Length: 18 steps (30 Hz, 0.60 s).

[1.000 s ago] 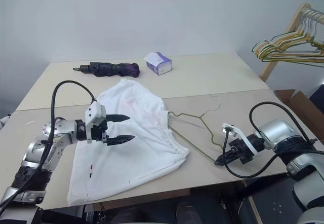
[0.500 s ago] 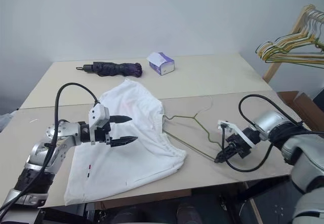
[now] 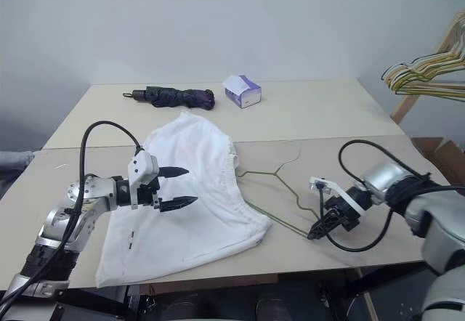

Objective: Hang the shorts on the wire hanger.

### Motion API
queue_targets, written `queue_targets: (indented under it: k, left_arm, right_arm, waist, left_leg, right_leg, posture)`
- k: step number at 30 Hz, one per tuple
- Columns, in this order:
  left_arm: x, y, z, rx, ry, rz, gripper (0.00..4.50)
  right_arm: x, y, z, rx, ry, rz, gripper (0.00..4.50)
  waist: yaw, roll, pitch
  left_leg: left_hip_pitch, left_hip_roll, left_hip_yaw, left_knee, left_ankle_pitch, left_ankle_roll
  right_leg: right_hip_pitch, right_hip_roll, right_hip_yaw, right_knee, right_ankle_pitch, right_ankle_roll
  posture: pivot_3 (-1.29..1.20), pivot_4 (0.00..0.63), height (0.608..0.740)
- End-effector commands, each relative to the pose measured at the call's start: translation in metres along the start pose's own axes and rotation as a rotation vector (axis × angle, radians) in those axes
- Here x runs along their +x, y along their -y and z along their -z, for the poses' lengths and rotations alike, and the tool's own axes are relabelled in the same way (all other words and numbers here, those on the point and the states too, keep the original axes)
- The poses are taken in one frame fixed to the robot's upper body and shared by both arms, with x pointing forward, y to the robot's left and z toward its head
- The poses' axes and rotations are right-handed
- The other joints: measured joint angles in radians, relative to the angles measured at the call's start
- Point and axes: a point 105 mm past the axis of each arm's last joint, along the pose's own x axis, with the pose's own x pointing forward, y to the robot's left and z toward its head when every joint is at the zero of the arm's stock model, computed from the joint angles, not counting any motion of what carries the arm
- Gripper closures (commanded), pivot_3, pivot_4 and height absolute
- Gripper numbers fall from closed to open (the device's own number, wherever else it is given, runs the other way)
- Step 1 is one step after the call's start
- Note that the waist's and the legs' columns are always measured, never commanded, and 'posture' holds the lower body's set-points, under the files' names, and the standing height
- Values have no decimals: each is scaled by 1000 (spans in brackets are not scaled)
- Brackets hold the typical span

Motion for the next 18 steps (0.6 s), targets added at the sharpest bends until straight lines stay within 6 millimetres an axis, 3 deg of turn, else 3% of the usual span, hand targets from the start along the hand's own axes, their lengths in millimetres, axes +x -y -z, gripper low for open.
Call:
queue_targets:
  k: [1, 10, 18]
  left_arm:
    - [1, -1, -12, 63, 22, -2, 24]
    - [3, 0, -12, 62, 26, -9, 24]
    - [3, 2, -10, 57, 26, -13, 24]
  right_arm:
    - [-16, -3, -15, -14, 39, 12, 4500]
    - [-18, -13, -56, 10, 221, -40, 4500]
    - [-26, -9, -75, -82, 353, -13, 4500]
  waist:
    - [4, 0, 0]
    - [11, 0, 0]
    - [11, 0, 0]
  left_leg:
    - [0, 0, 0, 0, 0, 0]
    - [-1, -1, 0, 0, 0, 0]
    - [-2, -1, 3, 0, 0, 0]
  right_leg:
    - [0, 0, 0, 0, 0, 0]
    - [0, 0, -1, 0, 0, 0]
    - [-1, 0, -2, 1, 0, 0]
  posture:
    - [12, 0, 740]
    - [25, 0, 740]
    - [25, 0, 740]
